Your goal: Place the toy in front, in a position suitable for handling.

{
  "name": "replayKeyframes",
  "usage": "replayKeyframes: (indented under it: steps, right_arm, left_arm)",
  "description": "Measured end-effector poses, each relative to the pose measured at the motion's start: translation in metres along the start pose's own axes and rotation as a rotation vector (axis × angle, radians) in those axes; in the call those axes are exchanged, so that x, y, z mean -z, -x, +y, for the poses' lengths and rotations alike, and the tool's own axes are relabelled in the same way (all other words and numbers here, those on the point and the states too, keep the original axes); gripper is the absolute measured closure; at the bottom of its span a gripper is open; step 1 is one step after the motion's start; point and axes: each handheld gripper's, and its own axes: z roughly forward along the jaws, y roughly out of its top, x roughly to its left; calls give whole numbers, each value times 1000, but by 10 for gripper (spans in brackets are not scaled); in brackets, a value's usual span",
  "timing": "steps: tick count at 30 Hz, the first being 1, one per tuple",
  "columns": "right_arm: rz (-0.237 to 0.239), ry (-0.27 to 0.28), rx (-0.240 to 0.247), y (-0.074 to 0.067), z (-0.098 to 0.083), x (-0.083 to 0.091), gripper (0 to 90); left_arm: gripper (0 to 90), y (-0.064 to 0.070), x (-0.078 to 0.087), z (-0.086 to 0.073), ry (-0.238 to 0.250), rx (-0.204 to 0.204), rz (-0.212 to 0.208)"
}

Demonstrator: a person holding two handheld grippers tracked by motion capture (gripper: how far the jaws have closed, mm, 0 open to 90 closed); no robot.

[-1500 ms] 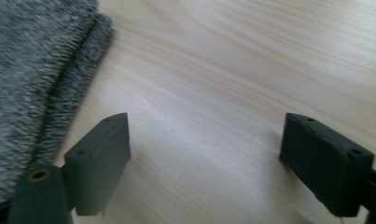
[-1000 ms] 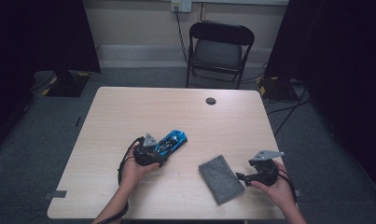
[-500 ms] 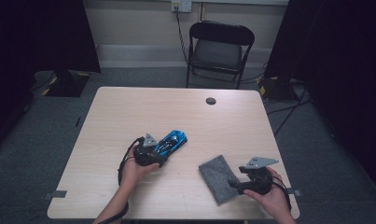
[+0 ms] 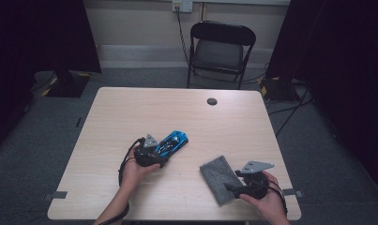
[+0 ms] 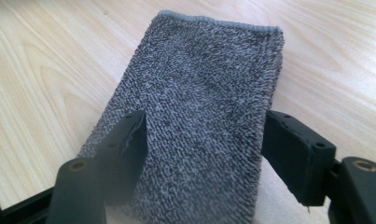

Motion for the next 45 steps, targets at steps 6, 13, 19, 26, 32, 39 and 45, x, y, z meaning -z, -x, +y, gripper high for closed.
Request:
replayKeyframes:
  steps: [6, 13, 19, 26, 32, 39, 45]
  right_arm:
    - [12, -1, 19, -8, 0, -4, 327]
    - [16, -33, 51, -14, -1, -9, 348]
    - [2, -62, 54, -13, -6, -18, 331]
    - [-32, -65, 43, -18, -8, -22, 362]
    - [-34, -69, 50, -20, -7, -22, 449]
    - [-24, -62, 55, -20, -5, -22, 648]
    - [-24, -76, 55, -20, -1, -24, 746]
  left_arm:
    - [240, 0, 0, 0, 0, 0, -1]
    - [240, 0, 0, 0, 0, 0, 0]
    - [240, 0, 0, 0, 0, 0, -1]
    - [240, 0, 0, 0, 1, 0, 0]
    - [241, 0, 0, 0, 3, 0, 2]
    - [241, 0, 0, 0, 3, 0, 1]
    - [240, 0, 0, 0, 2, 1, 1]
